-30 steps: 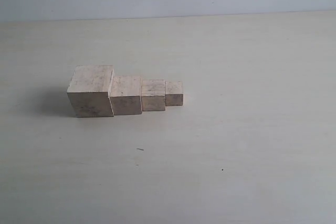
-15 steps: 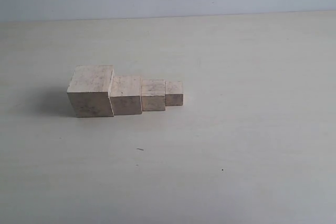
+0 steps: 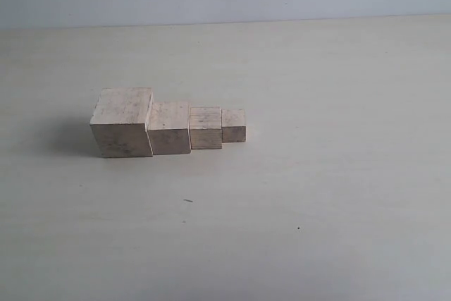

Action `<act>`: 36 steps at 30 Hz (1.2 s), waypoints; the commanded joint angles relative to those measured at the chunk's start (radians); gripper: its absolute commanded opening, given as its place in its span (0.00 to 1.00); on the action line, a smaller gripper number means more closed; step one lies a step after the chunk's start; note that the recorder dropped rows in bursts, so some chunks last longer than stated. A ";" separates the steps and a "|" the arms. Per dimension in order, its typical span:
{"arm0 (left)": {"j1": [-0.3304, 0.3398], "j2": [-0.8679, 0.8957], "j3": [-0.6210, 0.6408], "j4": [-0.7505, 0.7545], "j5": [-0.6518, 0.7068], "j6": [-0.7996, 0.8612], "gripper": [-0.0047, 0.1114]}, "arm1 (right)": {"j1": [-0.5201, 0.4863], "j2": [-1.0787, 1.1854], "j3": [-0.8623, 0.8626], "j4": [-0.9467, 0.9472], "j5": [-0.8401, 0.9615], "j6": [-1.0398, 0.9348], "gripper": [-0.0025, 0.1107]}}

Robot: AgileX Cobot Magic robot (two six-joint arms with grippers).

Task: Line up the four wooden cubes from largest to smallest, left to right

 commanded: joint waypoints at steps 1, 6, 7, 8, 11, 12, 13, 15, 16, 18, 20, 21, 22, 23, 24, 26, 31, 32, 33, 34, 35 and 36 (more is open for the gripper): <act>-0.007 -0.004 0.000 -0.008 -0.007 -0.008 0.04 | -0.030 -0.006 0.004 -0.007 0.051 0.009 0.02; -0.007 -0.004 0.000 -0.008 -0.007 -0.008 0.04 | -0.030 -0.006 0.010 -0.015 0.114 0.009 0.02; -0.007 -0.004 0.000 -0.008 -0.007 -0.008 0.04 | -0.030 -0.006 0.010 -0.017 0.112 0.009 0.02; -0.007 -0.004 0.000 -0.008 -0.007 -0.008 0.04 | -0.030 -0.006 0.010 -0.017 0.109 0.009 0.02; -0.007 -0.004 0.000 -0.008 -0.007 -0.008 0.04 | -0.030 -0.006 0.010 -0.019 0.104 0.009 0.02; -0.007 -0.004 0.000 -0.008 -0.007 -0.008 0.04 | -0.030 -0.006 0.010 -0.019 0.104 0.009 0.02; -0.007 -0.004 0.000 -0.008 -0.007 -0.008 0.04 | -0.030 -0.006 0.010 -0.021 0.104 0.009 0.02; -0.007 -0.004 0.000 -0.008 -0.007 -0.008 0.04 | -0.030 -0.006 0.010 -0.021 0.104 0.009 0.02; -0.007 -0.004 0.000 -0.008 -0.007 -0.008 0.04 | -0.030 -0.006 0.010 -0.021 0.104 0.009 0.02; -0.007 -0.004 0.000 -0.008 -0.007 -0.008 0.04 | -0.030 -0.006 0.010 -0.019 0.104 0.009 0.02; -0.007 -0.004 0.000 -0.008 -0.007 -0.008 0.04 | -0.030 -0.006 0.010 -0.019 0.104 0.009 0.02; -0.007 -0.004 0.000 -0.008 -0.007 -0.008 0.04 | -0.030 -0.006 0.010 -0.019 0.104 0.009 0.02; -0.007 -0.004 0.000 -0.008 -0.007 -0.008 0.04 | -0.030 -0.006 0.010 -0.019 0.104 0.009 0.02; -0.007 -0.004 0.000 -0.008 -0.007 -0.008 0.04 | -0.030 -0.006 0.010 -0.019 0.104 0.009 0.02; -0.007 -0.004 0.000 -0.008 -0.007 -0.008 0.04 | -0.030 -0.006 0.010 -0.019 0.104 0.009 0.02; -0.007 -0.004 0.000 -0.008 -0.007 -0.008 0.04 | -0.030 -0.006 0.010 -0.019 0.104 0.009 0.02; -0.007 -0.004 0.000 -0.008 -0.007 -0.008 0.04 | -0.030 -0.006 0.010 -0.017 0.104 0.009 0.02; -0.007 -0.004 0.000 -0.008 -0.007 -0.008 0.04 | -0.030 -0.006 0.010 -0.017 0.104 0.009 0.02; -0.007 -0.004 0.000 -0.008 -0.007 -0.008 0.04 | -0.030 -0.006 0.010 -0.017 0.104 0.009 0.02; -0.007 -0.004 0.000 -0.008 -0.007 -0.008 0.04 | -0.030 -0.006 0.010 -0.017 0.104 0.009 0.02; -0.007 -0.004 0.000 -0.008 -0.007 -0.008 0.04 | -0.030 -0.006 0.010 -0.017 0.104 0.009 0.02; -0.007 -0.004 0.000 -0.008 -0.007 -0.008 0.04 | -0.030 -0.006 0.010 -0.017 0.104 0.009 0.02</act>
